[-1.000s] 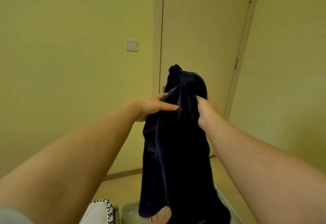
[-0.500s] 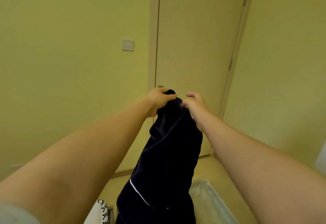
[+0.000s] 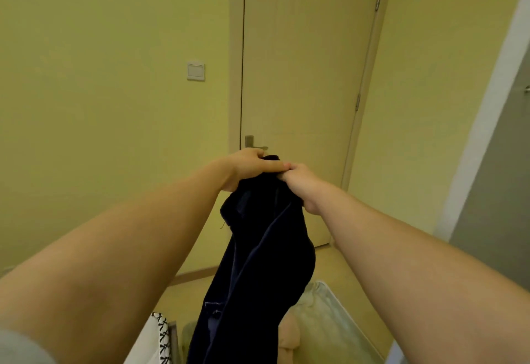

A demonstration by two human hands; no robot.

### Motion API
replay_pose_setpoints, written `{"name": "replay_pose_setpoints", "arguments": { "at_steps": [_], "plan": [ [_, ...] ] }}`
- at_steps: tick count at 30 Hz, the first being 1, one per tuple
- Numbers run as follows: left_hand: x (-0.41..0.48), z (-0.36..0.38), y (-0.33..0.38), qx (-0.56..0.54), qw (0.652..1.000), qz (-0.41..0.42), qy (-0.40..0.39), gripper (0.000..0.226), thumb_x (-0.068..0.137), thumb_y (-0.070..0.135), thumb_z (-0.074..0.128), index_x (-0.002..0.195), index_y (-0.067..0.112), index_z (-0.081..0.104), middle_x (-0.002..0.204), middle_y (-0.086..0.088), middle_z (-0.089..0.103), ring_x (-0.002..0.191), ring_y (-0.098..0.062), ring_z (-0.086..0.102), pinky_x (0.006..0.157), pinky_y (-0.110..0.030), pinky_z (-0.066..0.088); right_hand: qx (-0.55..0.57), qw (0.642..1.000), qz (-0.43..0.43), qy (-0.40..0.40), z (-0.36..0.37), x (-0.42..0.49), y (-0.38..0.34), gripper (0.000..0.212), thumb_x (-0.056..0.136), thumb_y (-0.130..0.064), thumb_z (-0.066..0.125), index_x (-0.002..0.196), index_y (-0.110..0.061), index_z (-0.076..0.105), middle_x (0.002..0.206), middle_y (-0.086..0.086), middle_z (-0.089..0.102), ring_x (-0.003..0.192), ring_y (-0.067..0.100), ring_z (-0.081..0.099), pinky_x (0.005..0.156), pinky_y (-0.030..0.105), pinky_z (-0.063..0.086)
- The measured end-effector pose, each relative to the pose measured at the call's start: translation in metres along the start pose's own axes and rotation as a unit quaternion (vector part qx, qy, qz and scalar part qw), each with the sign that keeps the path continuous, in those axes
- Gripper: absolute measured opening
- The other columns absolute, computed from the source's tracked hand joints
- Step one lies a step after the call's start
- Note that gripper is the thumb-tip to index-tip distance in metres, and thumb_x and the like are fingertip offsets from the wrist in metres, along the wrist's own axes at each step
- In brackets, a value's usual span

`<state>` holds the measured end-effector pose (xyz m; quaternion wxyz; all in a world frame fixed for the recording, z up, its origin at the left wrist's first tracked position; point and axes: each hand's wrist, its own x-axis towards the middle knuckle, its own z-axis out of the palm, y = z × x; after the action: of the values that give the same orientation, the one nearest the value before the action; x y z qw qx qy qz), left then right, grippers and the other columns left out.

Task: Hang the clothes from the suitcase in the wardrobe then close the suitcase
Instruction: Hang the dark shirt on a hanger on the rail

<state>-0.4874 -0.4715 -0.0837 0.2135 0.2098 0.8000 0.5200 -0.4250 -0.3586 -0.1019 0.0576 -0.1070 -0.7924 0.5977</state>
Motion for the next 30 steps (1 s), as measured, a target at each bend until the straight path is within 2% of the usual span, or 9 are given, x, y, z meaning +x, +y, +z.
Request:
{"name": "replay_pose_setpoints", "arguments": {
  "at_steps": [2, 5, 9, 13, 16, 19, 23, 26, 30],
  "plan": [
    [-0.015, 0.002, 0.005, 0.062, 0.995, -0.047, -0.06, 0.036, 0.08, 0.029, 0.073, 0.109, 0.019, 0.056, 0.108, -0.007, 0.066, 0.098, -0.024, 0.065, 0.076, -0.03, 0.052, 0.027, 0.999, 0.023, 0.029, -0.004, -0.005, 0.004, 0.028, 0.095, -0.012, 0.042, 0.119, -0.009, 0.057, 0.097, 0.012, 0.063, 0.088, 0.029, 0.061, 0.074, 0.035, 0.05],
    [-0.037, 0.015, 0.009, 0.198, 0.972, -0.102, -0.076, 0.02, 0.084, 0.014, 0.067, 0.099, 0.023, 0.057, 0.1, -0.001, 0.061, 0.082, -0.015, 0.054, 0.057, -0.02, 0.04, 0.008, 0.998, 0.049, 0.038, -0.016, -0.02, 0.011, 0.035, 0.095, -0.017, 0.042, 0.128, -0.007, 0.049, 0.112, 0.016, 0.061, 0.099, 0.032, 0.06, 0.078, 0.037, 0.05],
    [-0.06, 0.048, 0.011, 0.209, 0.971, -0.114, -0.01, 0.035, 0.087, 0.001, 0.049, 0.121, 0.007, 0.051, 0.116, -0.015, 0.057, 0.108, -0.032, 0.057, 0.091, -0.039, 0.05, -0.015, 0.998, 0.057, 0.004, -0.033, -0.054, 0.02, 0.033, 0.097, -0.026, 0.045, 0.124, -0.007, 0.049, 0.095, 0.008, 0.06, 0.089, 0.026, 0.058, 0.076, 0.033, 0.048],
    [-0.09, 0.091, 0.009, 0.183, 0.971, -0.154, -0.015, 0.027, 0.085, 0.001, 0.038, 0.11, 0.0, 0.049, 0.098, -0.019, 0.056, 0.092, -0.035, 0.057, 0.081, -0.039, 0.05, -0.022, 0.986, 0.14, -0.091, -0.065, -0.106, 0.033, 0.028, 0.093, -0.035, 0.054, 0.103, -0.009, 0.061, 0.093, 0.011, 0.067, 0.083, 0.026, 0.063, 0.075, 0.032, 0.052],
    [-0.113, 0.132, 0.019, 0.196, 0.963, -0.171, -0.077, 0.03, 0.085, 0.01, 0.044, 0.111, 0.002, 0.054, 0.103, -0.022, 0.061, 0.095, -0.037, 0.062, 0.089, -0.043, 0.053, -0.04, 0.973, 0.179, -0.138, -0.105, -0.146, 0.046, 0.022, 0.088, -0.032, 0.062, 0.092, -0.011, 0.066, 0.087, 0.008, 0.069, 0.08, 0.022, 0.065, 0.074, 0.031, 0.053],
    [-0.125, 0.171, 0.04, 0.163, 0.975, -0.103, -0.111, 0.034, 0.087, 0.008, 0.052, 0.122, 0.007, 0.053, 0.113, -0.019, 0.062, 0.1, -0.034, 0.062, 0.092, -0.045, 0.052, -0.078, 0.989, 0.104, -0.072, -0.131, -0.166, 0.053, 0.021, 0.084, -0.016, 0.063, 0.105, -0.016, 0.063, 0.098, 0.007, 0.068, 0.092, 0.022, 0.065, 0.086, 0.034, 0.052],
    [-0.137, 0.225, 0.067, 0.15, 0.977, -0.009, -0.15, 0.032, 0.086, -0.003, 0.059, 0.114, 0.012, 0.059, 0.112, -0.014, 0.063, 0.103, -0.03, 0.062, 0.094, -0.043, 0.052, -0.06, 0.995, 0.049, -0.061, -0.167, -0.207, 0.056, 0.038, 0.082, 0.007, 0.047, 0.107, -0.02, 0.059, 0.09, 0.005, 0.063, 0.083, 0.018, 0.06, 0.074, 0.027, 0.051],
    [-0.14, 0.256, 0.082, 0.176, 0.966, 0.028, -0.185, 0.021, 0.086, -0.007, 0.057, 0.091, 0.014, 0.061, 0.089, -0.007, 0.063, 0.081, -0.02, 0.064, 0.079, -0.032, 0.055, -0.135, 0.98, 0.114, -0.088, -0.196, -0.236, 0.062, 0.026, 0.083, 0.001, 0.06, 0.106, -0.011, 0.061, 0.101, 0.01, 0.067, 0.093, 0.023, 0.065, 0.086, 0.032, 0.053],
    [-0.137, 0.298, 0.1, 0.21, 0.957, 0.082, -0.184, 0.022, 0.086, -0.002, 0.06, 0.077, 0.017, 0.057, 0.078, -0.001, 0.059, 0.074, -0.015, 0.057, 0.07, -0.024, 0.051, -0.174, 0.971, 0.159, 0.026, -0.232, -0.266, 0.074, 0.024, 0.082, -0.011, 0.069, 0.104, -0.005, 0.063, 0.091, 0.01, 0.066, 0.08, 0.023, 0.064, 0.076, 0.031, 0.053]
  ]
}}
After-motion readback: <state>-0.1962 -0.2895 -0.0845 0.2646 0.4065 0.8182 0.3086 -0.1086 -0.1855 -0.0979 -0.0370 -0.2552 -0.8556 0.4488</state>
